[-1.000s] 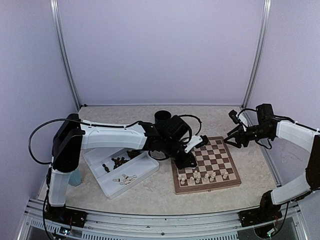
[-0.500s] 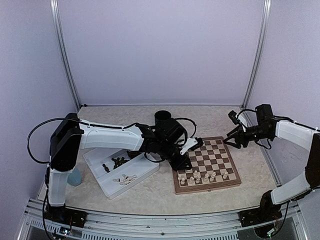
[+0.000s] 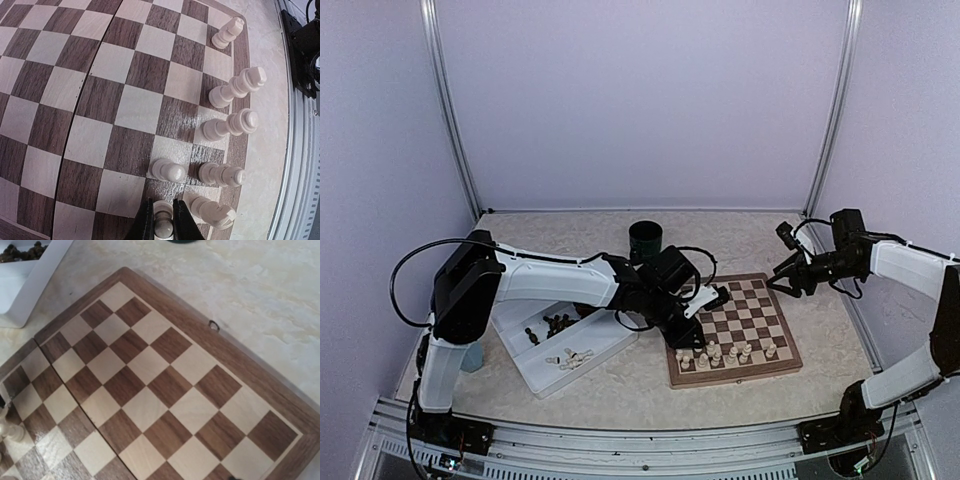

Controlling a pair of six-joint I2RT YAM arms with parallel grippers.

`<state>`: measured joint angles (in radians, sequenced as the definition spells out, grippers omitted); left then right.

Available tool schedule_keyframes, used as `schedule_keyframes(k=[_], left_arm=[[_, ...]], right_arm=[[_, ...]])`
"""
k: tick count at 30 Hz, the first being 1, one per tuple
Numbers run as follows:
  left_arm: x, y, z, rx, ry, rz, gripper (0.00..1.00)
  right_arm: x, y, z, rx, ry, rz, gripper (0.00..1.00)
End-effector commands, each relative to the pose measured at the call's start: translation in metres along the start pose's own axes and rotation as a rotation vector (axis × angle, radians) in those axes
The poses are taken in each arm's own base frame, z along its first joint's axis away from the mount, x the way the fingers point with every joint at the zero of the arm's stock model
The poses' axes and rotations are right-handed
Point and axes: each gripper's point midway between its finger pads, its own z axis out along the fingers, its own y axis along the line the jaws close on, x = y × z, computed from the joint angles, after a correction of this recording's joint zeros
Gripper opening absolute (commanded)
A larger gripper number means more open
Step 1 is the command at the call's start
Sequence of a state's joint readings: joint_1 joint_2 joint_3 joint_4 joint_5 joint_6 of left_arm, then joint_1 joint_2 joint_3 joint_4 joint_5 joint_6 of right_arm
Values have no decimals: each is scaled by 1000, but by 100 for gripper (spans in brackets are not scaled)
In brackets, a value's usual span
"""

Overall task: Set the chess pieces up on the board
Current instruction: Place the pawn on b2.

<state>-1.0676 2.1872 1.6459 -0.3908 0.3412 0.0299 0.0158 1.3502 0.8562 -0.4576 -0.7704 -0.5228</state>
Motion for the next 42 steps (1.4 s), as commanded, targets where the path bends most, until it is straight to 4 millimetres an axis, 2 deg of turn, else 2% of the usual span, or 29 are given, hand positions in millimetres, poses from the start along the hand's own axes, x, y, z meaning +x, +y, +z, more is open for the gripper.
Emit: schedule_keyframes(k=[1, 13, 23, 30, 35, 39, 42], left_arm=[[-8, -7, 8, 27, -10, 15, 12], [-1, -7, 10, 26, 23, 10, 13], [-3, -6, 9, 2, 18, 17, 28], [-10, -1, 2, -32, -4, 23, 32], [-19, 10, -19, -88, -41, 28, 37], [-26, 1, -53, -76, -99, 41, 39], [-9, -5, -66, -68, -108, 30, 41]], right_arm=[[3, 1, 2, -15, -4, 8, 57], [3, 1, 2, -18, -6, 6, 58], [3, 1, 2, -21, -6, 8, 58], [4, 1, 3, -24, -5, 13, 59], [4, 2, 4, -36, -4, 20, 59], [4, 2, 5, -43, -2, 24, 59], [5, 1, 5, -39, 0, 22, 60]])
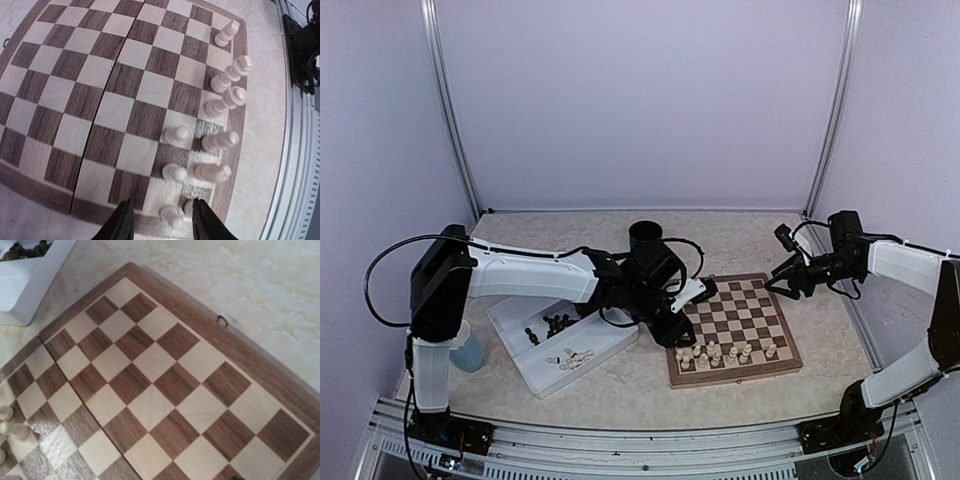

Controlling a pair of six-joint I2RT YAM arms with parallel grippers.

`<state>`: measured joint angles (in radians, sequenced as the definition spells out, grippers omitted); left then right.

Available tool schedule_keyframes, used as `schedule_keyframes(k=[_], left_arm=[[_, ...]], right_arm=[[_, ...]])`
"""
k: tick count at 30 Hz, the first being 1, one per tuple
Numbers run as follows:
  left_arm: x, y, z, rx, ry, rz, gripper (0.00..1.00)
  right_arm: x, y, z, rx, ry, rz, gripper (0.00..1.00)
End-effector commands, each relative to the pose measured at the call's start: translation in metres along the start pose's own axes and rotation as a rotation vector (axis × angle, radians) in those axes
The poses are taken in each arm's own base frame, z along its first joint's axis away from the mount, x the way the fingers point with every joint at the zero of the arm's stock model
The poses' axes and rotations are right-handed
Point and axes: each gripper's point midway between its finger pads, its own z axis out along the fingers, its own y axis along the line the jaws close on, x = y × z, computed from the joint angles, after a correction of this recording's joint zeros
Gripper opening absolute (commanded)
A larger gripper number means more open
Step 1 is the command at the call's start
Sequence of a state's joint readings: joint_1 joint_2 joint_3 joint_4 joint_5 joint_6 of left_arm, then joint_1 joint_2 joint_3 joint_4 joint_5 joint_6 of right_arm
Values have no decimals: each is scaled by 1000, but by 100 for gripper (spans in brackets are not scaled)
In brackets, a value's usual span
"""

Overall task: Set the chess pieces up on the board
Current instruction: Place the pawn on b2, then move the pawn to a2.

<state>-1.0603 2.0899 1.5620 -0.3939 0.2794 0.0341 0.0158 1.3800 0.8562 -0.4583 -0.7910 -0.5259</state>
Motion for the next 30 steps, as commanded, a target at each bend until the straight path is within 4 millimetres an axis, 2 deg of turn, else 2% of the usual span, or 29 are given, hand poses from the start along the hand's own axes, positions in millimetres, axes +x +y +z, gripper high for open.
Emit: schedule_keyframes(k=[1, 5, 11, 17, 25, 30], left_arm=[[-12, -11, -50, 1, -114, 24, 41], [18, -5, -56, -15, -86, -23, 40], [48, 16, -41, -60, -13, -119, 18], [49, 9, -25, 3, -10, -119, 7], [52, 3, -8, 49, 19, -111, 6], [42, 3, -3, 63, 5, -105, 6]], right_arm=[[0, 0, 0, -9, -6, 3, 60], [1, -1, 1, -11, -4, 3, 60], [1, 0, 1, -16, -6, 3, 60], [2, 1, 1, -16, -3, 4, 61], [2, 0, 1, -14, -1, 2, 61], [3, -1, 2, -14, 2, 3, 62]])
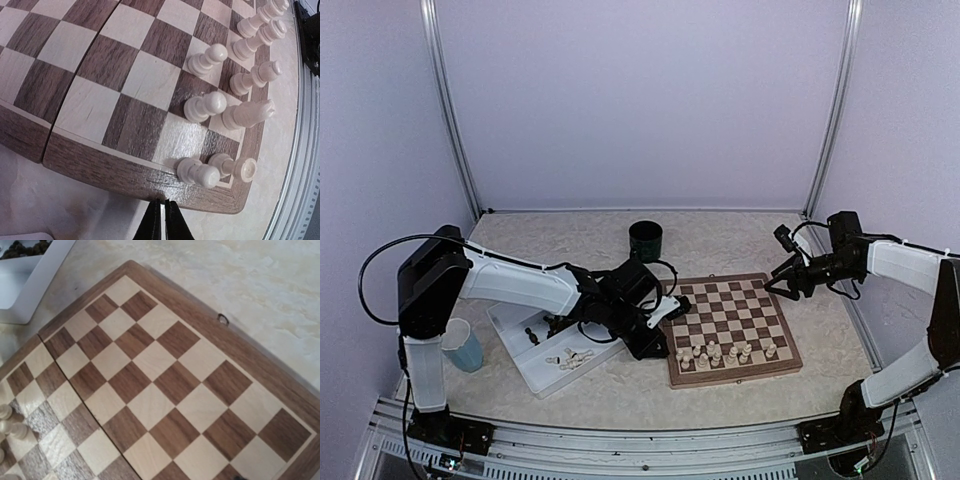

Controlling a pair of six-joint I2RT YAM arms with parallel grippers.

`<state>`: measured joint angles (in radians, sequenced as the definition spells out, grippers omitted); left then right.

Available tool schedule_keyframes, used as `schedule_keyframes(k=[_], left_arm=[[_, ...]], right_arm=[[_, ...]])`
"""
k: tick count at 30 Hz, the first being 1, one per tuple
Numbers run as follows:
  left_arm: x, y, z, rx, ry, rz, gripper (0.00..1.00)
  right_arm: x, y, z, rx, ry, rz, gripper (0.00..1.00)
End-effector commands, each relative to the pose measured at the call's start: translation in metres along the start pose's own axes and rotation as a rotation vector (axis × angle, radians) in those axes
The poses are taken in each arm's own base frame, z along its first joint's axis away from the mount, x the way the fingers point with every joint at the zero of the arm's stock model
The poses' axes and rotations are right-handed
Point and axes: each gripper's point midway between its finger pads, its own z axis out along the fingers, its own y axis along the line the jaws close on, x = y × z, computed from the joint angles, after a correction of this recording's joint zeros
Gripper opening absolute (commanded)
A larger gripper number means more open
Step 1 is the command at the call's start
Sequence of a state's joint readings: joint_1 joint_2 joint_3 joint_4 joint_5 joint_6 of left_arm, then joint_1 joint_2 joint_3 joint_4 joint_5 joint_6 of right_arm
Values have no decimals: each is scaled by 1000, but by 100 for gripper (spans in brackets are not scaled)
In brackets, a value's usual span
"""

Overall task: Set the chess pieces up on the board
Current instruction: Move the pawn to a2.

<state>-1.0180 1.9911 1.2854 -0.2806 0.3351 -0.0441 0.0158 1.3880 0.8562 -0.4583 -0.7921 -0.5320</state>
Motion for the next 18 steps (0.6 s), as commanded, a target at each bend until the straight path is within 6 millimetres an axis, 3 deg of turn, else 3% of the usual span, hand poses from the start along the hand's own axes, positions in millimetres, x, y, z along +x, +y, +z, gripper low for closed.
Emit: schedule_keyframes(k=[1, 11, 18], left_arm=[[-22, -9, 3, 39, -44, 30, 6], [-24, -11, 10, 57, -33, 36, 6], [-9, -7, 3, 26, -9, 8, 4]], right_arm=[[2, 0, 0, -11, -2, 3, 62], [3, 0, 1, -10, 1, 3, 63], [2, 0, 0, -11, 0, 3, 63]])
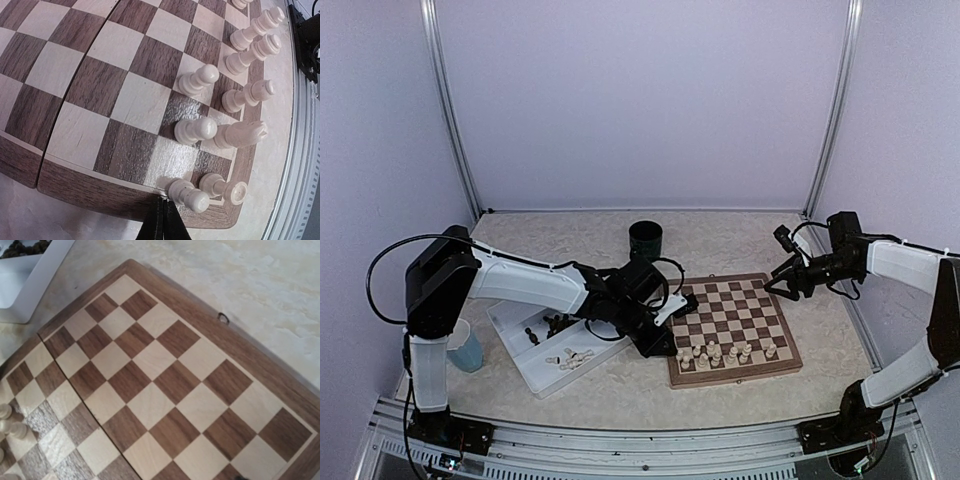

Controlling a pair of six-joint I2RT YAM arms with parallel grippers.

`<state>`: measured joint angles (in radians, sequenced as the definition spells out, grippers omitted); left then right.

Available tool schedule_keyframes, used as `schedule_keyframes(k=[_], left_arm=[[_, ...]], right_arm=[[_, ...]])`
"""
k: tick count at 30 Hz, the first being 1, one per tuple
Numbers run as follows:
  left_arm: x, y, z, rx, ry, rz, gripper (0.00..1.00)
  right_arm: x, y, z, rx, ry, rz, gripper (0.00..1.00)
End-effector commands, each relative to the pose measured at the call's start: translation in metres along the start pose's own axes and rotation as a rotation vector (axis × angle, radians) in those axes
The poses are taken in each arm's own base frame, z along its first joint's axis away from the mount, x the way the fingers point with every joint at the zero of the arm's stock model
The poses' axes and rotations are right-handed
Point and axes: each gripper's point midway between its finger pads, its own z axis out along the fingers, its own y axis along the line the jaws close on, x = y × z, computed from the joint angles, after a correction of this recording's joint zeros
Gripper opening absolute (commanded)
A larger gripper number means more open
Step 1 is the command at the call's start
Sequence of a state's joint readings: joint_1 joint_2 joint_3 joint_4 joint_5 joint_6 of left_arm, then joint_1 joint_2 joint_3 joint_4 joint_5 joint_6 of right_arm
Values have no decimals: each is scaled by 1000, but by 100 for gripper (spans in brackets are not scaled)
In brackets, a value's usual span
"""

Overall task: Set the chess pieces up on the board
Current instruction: Move the pawn to a2.

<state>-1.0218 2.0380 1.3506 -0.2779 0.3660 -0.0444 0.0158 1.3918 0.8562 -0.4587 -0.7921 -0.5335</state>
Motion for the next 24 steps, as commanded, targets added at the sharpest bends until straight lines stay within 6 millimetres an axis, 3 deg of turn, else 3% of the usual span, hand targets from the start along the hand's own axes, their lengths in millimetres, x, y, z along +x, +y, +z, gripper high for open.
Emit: schedule_keyframes(k=[1, 9, 24], left_arm=[[5, -3, -8, -10, 5, 4, 3], [-6, -16, -1, 43, 0, 47, 1], [-8, -12, 6, 47, 9, 38, 1]], right_arm=[[1, 0, 0, -8, -3, 0, 63], [2, 1, 0, -13, -1, 5, 63], [3, 1, 0, -12, 1, 6, 66]])
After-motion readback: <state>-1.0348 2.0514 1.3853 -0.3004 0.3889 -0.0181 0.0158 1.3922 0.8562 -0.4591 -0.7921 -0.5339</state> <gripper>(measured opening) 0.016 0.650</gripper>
